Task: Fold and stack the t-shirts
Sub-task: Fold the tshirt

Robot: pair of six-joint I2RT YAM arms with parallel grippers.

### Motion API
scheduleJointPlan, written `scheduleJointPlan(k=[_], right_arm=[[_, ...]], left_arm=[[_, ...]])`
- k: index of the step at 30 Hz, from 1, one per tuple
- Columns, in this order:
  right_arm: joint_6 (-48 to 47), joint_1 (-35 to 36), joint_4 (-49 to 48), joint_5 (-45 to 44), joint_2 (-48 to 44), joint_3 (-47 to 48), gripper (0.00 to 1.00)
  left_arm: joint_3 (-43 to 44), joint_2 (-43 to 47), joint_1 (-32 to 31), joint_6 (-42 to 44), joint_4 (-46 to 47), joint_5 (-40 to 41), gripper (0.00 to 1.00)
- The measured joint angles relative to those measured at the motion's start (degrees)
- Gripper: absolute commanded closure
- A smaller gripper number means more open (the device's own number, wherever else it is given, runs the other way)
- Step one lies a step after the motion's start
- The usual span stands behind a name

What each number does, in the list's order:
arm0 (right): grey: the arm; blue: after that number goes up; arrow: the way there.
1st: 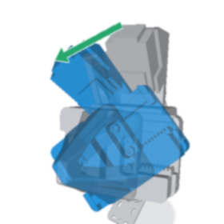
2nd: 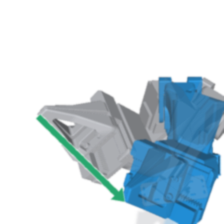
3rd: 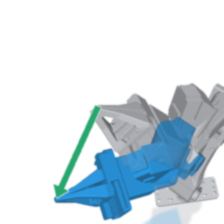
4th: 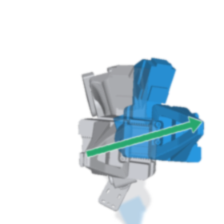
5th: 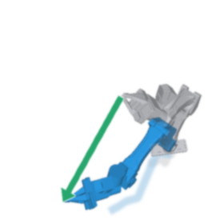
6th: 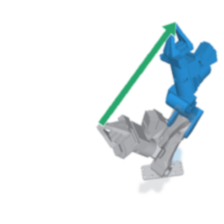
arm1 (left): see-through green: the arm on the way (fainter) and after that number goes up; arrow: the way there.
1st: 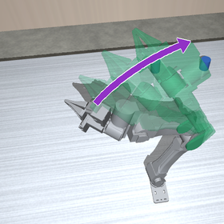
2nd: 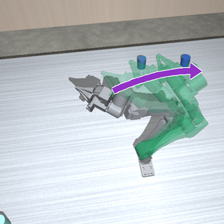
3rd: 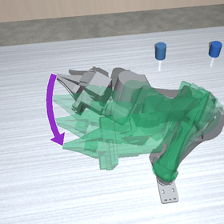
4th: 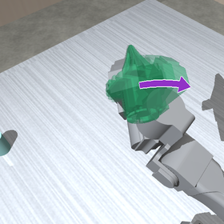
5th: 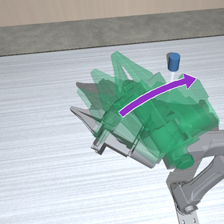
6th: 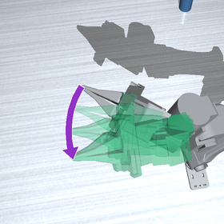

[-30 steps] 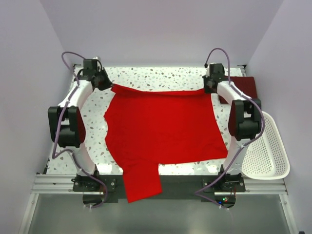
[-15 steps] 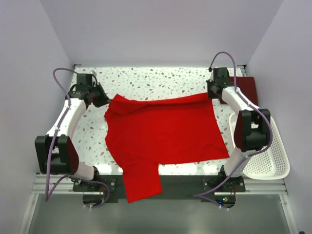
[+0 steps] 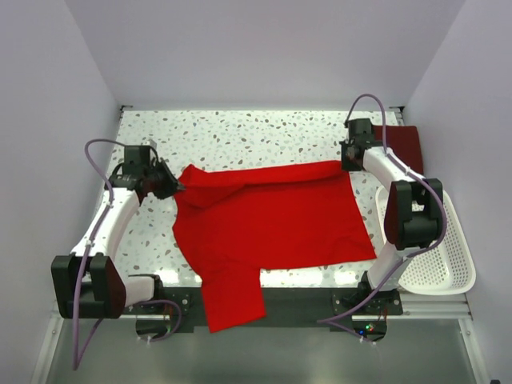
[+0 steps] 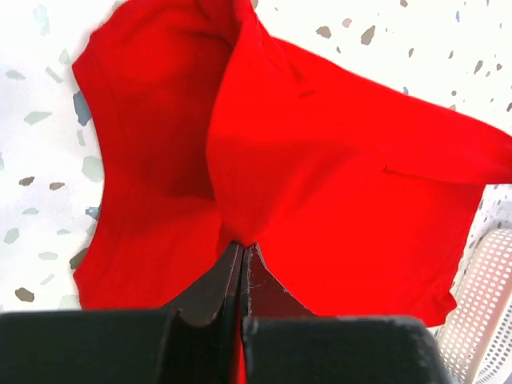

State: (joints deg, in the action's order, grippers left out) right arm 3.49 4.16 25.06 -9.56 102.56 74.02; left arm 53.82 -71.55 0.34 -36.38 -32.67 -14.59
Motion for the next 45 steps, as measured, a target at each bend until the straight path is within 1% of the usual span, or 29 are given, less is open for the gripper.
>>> scheduleJointPlan(k=[7,10,11,12,17,19,20,22,23,27,30,33,36,40,42,45], right_arm=[[1.9,0.0,1.2,-0.6,-0.4,-2.3,0.95],[2.9,0.0,1.3,-1.1,0.1,-2.3,0.89],[3.3,0.0,1.3,-1.4,0.4,-2.3,0.84],[3.5,0.0,1.3,-1.5,0.8,-2.3,0.82],[4.7,0.0,2.0,-1.9,2.3,-2.3,0.81],[5.2,0.0,2.4,-2.1,2.3,-2.3,0.77],[5.5,0.0,2.5,-2.5,2.3,-2.3,0.69],[6.2,0.0,3.1,-3.5,2.3,-2.3,0.58],[6.5,-0.1,3.7,-3.9,2.3,-2.3,0.49],[7.5,-0.1,5.3,-4.2,1.7,-2.3,0.40],[8.1,0.4,5.1,-1.1,-1.4,-3.4,0.39],[8.3,2.7,4.6,1.9,-5.4,-3.9,0.39],[8.0,8.4,2.3,4.5,-8.3,-3.9,0.39],[8.2,13.8,-1.1,8.7,-8.5,-4.8,0.40],[8.6,13.9,-2.1,8.7,-8.3,-6.0,0.40],[9.2,12.1,-2.3,6.9,-7.6,-7.0,0.40]], left_arm=[[-5.2,0.2,0.0,-1.1,2.0,-0.7,1.00],[-7.2,0.2,0.0,-1.6,2.4,-1.4,1.00],[-7.8,0.2,0.0,-1.6,2.6,-1.6,1.00],[-8.2,0.2,0.0,-1.6,2.7,-1.7,1.00],[-9.7,0.5,0.0,-1.5,3.3,-2.0,1.00],[-10.1,0.5,0.0,-1.3,3.3,-2.1,1.00],[-10.4,0.5,0.0,-1.3,3.4,-2.2,1.00],[-10.6,0.5,0.0,-1.3,3.4,-2.4,1.00],[-10.6,0.5,0.0,-1.1,3.4,-2.4,1.00],[-10.6,0.7,-0.1,-0.7,3.5,-2.7,1.00],[-10.6,0.7,-0.7,-0.4,3.5,-2.6,1.00],[-10.5,0.7,-1.1,0.0,3.5,-2.6,1.00],[-9.7,0.5,-1.2,0.2,3.3,-2.4,1.00],[-6.6,0.2,-1.2,0.7,3.2,-1.6,1.00],[-5.1,0.2,-1.2,1.1,3.1,-1.4,1.00],[-3.3,0.2,-1.2,1.6,2.9,-0.8,1.00]])
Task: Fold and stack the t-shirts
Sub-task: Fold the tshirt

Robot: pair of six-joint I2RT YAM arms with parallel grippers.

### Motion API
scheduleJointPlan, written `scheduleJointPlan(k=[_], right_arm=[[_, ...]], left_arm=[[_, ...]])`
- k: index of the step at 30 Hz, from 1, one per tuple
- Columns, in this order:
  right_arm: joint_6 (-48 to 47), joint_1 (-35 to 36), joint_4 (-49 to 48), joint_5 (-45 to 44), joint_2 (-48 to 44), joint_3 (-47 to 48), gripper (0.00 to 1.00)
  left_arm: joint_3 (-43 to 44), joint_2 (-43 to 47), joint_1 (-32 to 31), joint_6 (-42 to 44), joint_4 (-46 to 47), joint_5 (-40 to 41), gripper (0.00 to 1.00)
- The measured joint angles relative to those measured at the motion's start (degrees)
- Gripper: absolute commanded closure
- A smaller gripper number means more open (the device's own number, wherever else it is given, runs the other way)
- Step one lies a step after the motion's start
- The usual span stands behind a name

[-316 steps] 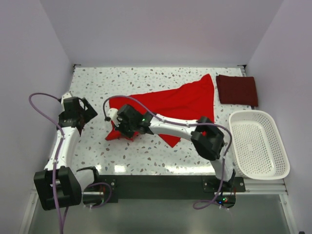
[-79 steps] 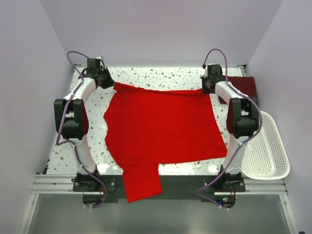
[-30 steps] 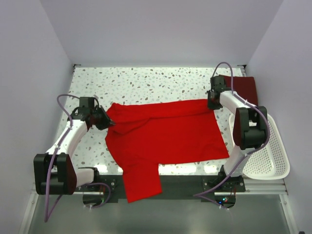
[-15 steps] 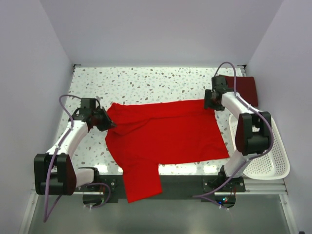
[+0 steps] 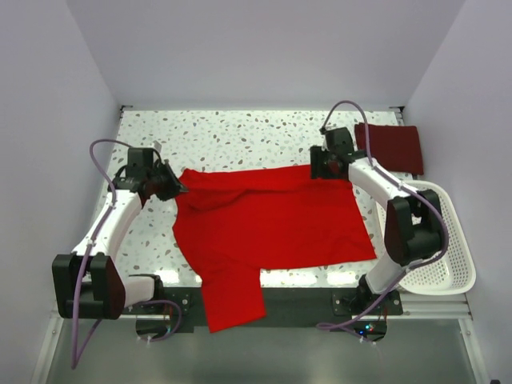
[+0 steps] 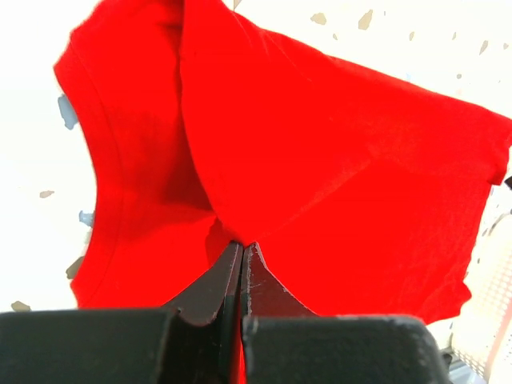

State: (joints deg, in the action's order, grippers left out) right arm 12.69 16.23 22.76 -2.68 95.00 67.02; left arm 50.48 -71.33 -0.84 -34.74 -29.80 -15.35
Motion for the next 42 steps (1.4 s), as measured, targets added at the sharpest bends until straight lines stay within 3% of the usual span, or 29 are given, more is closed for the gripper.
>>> scheduleJointPlan(k=[9,15,18,21,27,30,36,42], right_arm=[[1.8,-10.7,-2.3,-5.0,2.2,-0.4,0.46],[3.6,-13.4,-5.2,-4.4,7.6,-0.8,0.68],[4.4,-14.5,-5.6,-3.8,9.9,-1.8,0.72],[4.9,-15.4,-6.3,-3.5,10.6,-2.0,0.71],[4.9,-15.6,-5.6,-2.8,10.2,-2.0,0.48],[4.2,-15.3,-3.3,-1.4,8.5,-2.0,0.42],[1.2,-7.9,-2.5,1.7,1.8,-1.0,0.44],[-2.8,9.8,-8.2,7.0,-0.9,0.4,0.48]], left_arm=[[1.2,0.6,0.0,1.4,-2.5,1.6,1.00],[1.4,0.7,0.0,1.4,-2.9,2.2,1.00],[1.4,0.7,0.0,1.5,-3.0,2.4,1.00],[1.4,0.7,0.0,1.6,-3.1,2.8,1.00],[2.2,0.7,0.0,1.6,-4.2,3.2,1.00],[3.3,0.5,0.0,1.6,-4.2,2.9,1.00],[8.3,-4.1,-0.4,1.6,-3.5,2.0,1.00],[17.0,-16.8,-1.2,1.5,-0.4,2.4,1.00]])
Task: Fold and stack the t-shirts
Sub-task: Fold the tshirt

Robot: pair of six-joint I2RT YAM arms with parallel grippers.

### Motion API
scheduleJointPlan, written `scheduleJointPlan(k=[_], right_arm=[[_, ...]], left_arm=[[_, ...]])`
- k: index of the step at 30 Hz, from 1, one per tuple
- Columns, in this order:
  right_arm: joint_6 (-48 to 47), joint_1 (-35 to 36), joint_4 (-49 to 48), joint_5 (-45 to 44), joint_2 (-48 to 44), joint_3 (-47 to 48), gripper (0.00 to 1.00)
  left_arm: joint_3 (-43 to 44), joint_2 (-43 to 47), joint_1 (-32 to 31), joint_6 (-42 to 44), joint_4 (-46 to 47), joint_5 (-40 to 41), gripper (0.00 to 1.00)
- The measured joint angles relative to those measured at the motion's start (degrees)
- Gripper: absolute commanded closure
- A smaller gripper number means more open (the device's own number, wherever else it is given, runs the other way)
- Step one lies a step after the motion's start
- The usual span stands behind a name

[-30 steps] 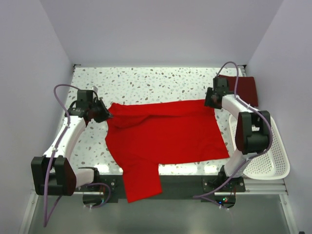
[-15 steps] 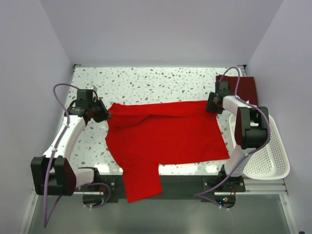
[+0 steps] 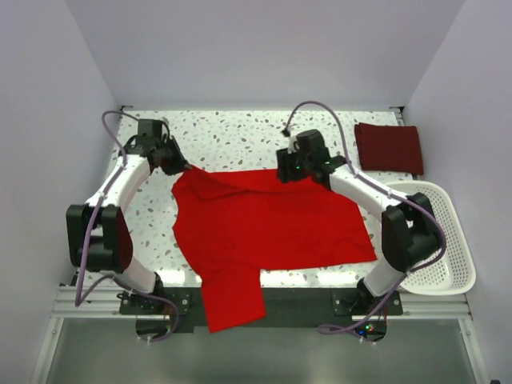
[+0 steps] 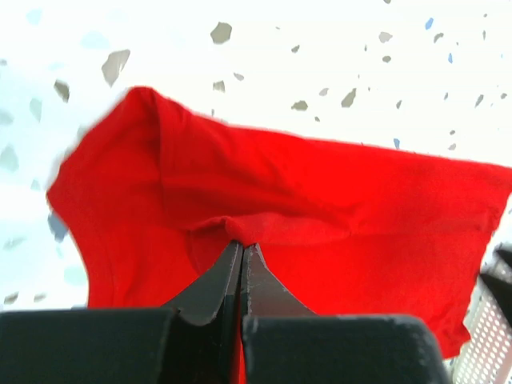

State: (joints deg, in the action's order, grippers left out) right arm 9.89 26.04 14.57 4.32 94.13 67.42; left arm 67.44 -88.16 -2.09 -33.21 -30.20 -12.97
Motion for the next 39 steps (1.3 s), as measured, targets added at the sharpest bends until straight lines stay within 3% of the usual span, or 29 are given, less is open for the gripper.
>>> scheduleJointPlan(k=[5,12,21,31,34,39], right_arm=[[-3.6,10.0,-3.7,3.3,3.2,1.9,0.50],[-7.9,19.4,-8.5,4.2,15.1,10.1,0.51],[-11.0,25.0,-12.3,3.8,29.5,22.0,0.52],[-10.3,26.4,-14.8,1.2,37.7,28.3,0.57],[-9.6,26.5,-15.5,0.3,38.6,28.9,0.63],[-8.9,26.4,-15.5,-0.9,38.7,29.0,0.83]], left_arm=[[10.2,-14.0,-1.1,0.5,1.0,1.0,1.00],[15.7,-23.3,-2.0,2.4,1.4,3.6,1.00],[16.1,-25.8,-2.0,2.8,1.7,4.0,1.00],[16.1,-27.1,-2.0,2.8,2.4,4.0,1.00],[16.0,-27.1,-2.0,2.8,2.4,4.0,1.00],[15.9,-27.1,-2.0,2.8,2.4,4.0,1.00]])
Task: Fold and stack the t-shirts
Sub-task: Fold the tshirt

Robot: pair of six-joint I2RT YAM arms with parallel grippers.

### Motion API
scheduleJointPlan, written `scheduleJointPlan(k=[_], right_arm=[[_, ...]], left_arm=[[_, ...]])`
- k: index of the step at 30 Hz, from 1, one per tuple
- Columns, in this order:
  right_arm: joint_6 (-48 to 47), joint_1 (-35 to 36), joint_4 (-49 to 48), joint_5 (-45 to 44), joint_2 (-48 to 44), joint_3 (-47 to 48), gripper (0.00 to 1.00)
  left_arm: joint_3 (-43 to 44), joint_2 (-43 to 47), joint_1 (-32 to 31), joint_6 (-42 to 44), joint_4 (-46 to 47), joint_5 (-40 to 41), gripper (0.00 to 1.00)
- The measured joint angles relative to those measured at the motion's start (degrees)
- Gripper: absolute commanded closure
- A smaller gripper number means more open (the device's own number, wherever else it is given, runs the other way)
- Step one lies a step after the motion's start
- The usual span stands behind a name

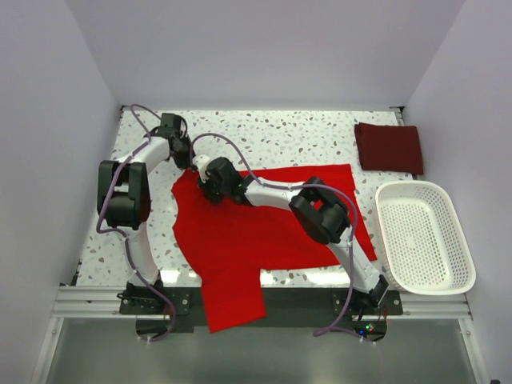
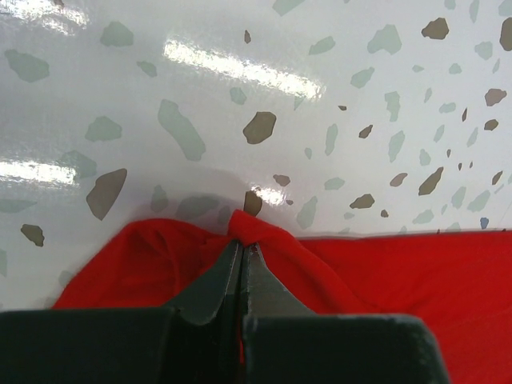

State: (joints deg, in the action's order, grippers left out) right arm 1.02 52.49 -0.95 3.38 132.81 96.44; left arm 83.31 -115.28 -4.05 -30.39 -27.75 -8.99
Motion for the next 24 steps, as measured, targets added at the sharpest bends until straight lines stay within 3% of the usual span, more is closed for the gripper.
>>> scheduleJointPlan(k=[4,14,24], right_arm=[[0.4,0.0,0.0,0.1,0.0,0.0,1.00],[-1.1,0.0,5.2,1.7,-4.0,-0.5,1.00],[-7.2,0.0,14.6,7.8,-18.0,-5.0,1.00]], left_arm=[[-0.2,0.0,0.0,0.0,0.1,0.0,1.00],[-1.6,3.7,0.0,-0.3,-1.1,1.0,1.00],[-18.5,25.1,0.0,-2.2,-1.4,1.8,1.00]])
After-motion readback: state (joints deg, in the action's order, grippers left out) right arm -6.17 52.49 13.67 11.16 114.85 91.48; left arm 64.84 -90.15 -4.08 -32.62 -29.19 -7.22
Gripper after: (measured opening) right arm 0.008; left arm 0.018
